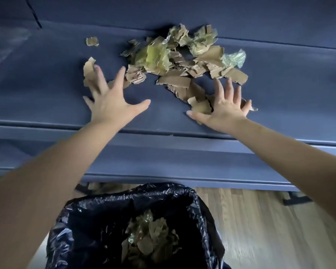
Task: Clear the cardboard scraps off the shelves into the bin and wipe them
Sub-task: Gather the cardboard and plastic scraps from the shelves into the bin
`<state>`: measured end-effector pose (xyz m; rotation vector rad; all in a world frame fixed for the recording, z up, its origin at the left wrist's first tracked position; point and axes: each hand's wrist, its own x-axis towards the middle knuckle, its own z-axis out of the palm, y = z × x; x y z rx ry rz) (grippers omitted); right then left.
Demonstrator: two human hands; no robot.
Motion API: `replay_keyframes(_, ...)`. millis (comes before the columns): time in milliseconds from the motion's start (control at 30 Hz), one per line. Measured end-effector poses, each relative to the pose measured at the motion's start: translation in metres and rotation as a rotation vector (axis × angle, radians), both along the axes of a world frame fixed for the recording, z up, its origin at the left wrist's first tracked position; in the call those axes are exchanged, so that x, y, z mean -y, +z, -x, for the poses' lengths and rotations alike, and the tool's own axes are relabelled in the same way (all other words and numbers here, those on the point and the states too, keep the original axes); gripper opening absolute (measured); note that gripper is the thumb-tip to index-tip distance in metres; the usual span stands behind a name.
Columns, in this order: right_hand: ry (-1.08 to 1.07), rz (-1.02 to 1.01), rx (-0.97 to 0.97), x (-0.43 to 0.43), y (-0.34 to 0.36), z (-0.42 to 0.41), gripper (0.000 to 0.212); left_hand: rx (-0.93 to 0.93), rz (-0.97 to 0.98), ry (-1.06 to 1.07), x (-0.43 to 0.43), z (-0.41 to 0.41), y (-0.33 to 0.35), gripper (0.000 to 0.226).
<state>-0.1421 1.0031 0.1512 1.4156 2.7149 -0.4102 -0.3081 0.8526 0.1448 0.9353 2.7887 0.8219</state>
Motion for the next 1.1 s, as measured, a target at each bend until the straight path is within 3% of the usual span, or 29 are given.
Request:
replay_keyframes(167,0.157,-0.039,-0.187,-0.019,-0.003,0.031,0.097,-0.002,-0.011,0.108,-0.019,0.026,-0.002,0.105)
replay_keyframes(367,0.274,-0.101,-0.397,-0.053,0.007,0.045,0.079,0.04,-0.082,0.111,-0.049,0.044,0.009,0.107)
replay_keyframes(500,0.041,-0.157,-0.424,-0.097,0.015,0.042,0.08,0.036,-0.138,0.121,-0.068,0.048,0.014,0.107)
replay_keyframes(600,-0.261,0.011,-0.468,-0.123,0.012,0.041,0.076,0.056,-0.135,0.118,-0.079,0.049,0.015,0.107)
replay_keyframes(733,-0.254,0.127,-0.442,-0.129,0.004,0.055,0.063,0.137,-0.136,-0.011,-0.096,0.043,0.006,0.107)
replay_keyframes(800,-0.17,0.168,-0.448,-0.118,0.004,0.07,0.059,0.148,-0.096,-0.093,-0.106,0.033,0.001,0.097)
replay_keyframes(933,-0.12,0.268,-0.552,-0.096,0.005,0.088,0.054,0.098,-0.019,-0.037,-0.125,0.016,0.001,0.048)
replay_keyframes(1100,-0.092,0.294,-0.64,-0.088,0.006,0.083,0.057,0.035,0.063,-0.026,-0.129,0.009,0.002,0.044)
